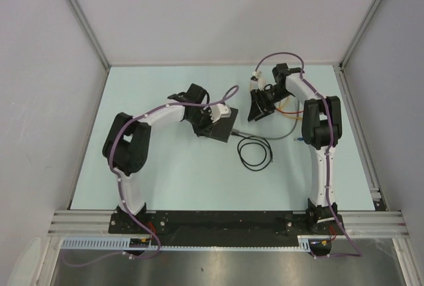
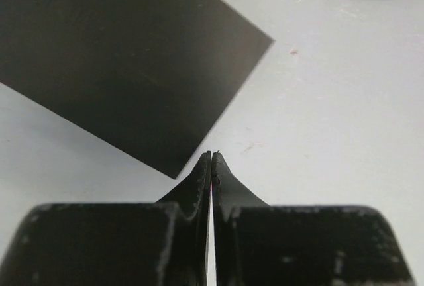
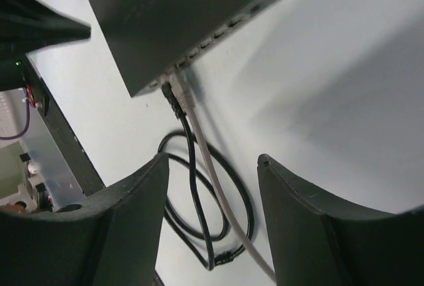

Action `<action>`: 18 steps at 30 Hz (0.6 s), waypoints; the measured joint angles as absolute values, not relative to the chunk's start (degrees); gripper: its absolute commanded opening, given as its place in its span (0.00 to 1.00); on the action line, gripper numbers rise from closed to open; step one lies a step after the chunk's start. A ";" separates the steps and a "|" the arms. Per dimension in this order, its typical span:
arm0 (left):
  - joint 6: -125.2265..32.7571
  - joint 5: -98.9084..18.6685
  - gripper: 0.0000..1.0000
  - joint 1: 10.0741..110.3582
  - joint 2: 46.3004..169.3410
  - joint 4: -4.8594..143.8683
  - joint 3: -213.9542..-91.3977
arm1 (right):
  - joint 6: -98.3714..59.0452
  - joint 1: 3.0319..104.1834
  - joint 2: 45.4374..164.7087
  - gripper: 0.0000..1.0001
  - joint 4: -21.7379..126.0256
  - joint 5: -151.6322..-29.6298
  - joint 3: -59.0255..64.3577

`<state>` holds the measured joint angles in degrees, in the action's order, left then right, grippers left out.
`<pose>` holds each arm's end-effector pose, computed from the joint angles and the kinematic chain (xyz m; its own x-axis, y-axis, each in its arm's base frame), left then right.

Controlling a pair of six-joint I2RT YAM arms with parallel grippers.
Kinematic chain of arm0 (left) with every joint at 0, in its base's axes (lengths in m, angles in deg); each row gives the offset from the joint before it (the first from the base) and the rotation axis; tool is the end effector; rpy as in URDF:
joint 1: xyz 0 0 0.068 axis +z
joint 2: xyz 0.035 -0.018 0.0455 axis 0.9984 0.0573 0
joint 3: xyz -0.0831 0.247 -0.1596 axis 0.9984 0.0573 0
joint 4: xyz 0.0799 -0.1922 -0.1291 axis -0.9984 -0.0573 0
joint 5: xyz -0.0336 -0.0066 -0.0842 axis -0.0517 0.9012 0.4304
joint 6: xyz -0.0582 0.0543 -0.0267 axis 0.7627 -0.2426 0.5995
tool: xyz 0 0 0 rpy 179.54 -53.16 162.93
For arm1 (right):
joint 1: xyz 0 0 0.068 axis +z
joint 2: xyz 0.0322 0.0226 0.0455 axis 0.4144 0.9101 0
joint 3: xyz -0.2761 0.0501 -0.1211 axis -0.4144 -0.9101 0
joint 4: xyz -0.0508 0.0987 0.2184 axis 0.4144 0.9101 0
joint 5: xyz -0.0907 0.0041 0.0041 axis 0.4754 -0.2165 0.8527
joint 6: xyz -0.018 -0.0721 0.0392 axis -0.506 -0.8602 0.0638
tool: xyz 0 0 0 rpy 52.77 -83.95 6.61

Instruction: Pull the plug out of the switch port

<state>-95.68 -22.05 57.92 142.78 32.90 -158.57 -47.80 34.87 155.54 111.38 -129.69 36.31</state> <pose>0.3373 -0.2227 0.1932 -0.2769 0.7800 -0.5612 0.9561 0.2818 -0.0801 0.4504 0.1370 0.1825 -0.8268 -0.4052 -0.3901 -0.5611 0.5466 0.6216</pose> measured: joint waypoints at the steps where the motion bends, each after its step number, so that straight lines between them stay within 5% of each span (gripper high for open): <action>1: -95.83 -21.51 0.03 57.92 142.41 32.29 -158.63 | -48.04 34.94 156.24 0.62 111.91 -130.32 37.62; 8: -89.71 -19.23 0.03 56.89 141.01 31.35 -160.86 | -48.56 36.43 162.47 0.57 111.86 -133.21 45.40; 18: -74.39 -19.08 0.00 59.19 154.54 30.80 -175.90 | -48.63 38.52 166.84 0.54 113.28 -138.34 45.03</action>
<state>-74.39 -19.08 59.19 154.54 30.80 -175.90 -48.63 38.52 166.84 113.28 -138.34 45.03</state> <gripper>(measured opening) 0.011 0.557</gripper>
